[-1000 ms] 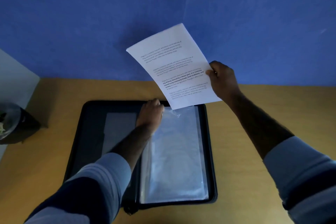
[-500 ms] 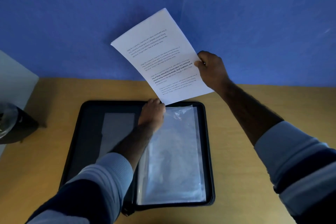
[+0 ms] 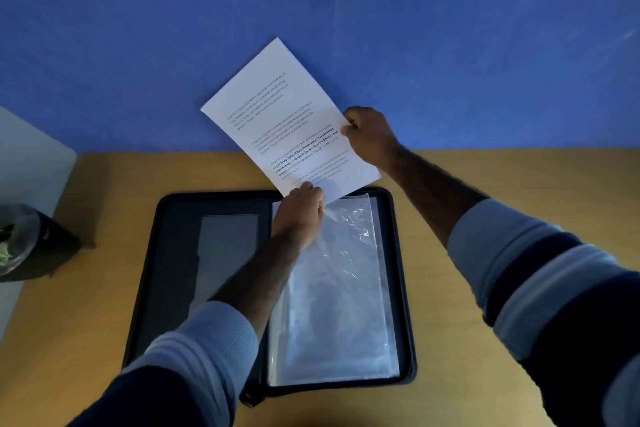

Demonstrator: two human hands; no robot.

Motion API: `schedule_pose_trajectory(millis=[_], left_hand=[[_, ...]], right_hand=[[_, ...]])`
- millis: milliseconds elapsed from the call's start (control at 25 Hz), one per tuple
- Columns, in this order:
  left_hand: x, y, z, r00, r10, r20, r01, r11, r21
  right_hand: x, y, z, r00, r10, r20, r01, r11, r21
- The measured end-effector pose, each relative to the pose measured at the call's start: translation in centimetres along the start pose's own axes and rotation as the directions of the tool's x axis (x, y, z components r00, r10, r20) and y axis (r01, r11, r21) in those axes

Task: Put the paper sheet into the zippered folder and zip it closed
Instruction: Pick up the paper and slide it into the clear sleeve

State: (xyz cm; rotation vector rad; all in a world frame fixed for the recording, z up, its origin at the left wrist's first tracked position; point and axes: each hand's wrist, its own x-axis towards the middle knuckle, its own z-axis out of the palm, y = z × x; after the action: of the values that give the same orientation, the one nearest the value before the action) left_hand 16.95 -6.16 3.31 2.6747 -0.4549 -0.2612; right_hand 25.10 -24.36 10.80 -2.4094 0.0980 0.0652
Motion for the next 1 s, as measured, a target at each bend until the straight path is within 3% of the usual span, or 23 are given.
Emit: schedule_pose_trajectory(millis=[520, 1000], left_hand=[[0.6, 2.0, -0.2, 0.999, -0.004, 0.049, 0.011, 0.988, -0.153], [-1.9, 8.4, 2.3, 0.989, -0.012, -0.148, 0.009, 1.000, -0.020]], right_hand=[[0.0, 1.0, 3.8, 0.989, 0.146, 0.002, -0.145, 0.982, 0.121], [-0.5, 1.5, 4.1, 0.985, 0.173, -0.012, -0.169, 0.971, 0.170]])
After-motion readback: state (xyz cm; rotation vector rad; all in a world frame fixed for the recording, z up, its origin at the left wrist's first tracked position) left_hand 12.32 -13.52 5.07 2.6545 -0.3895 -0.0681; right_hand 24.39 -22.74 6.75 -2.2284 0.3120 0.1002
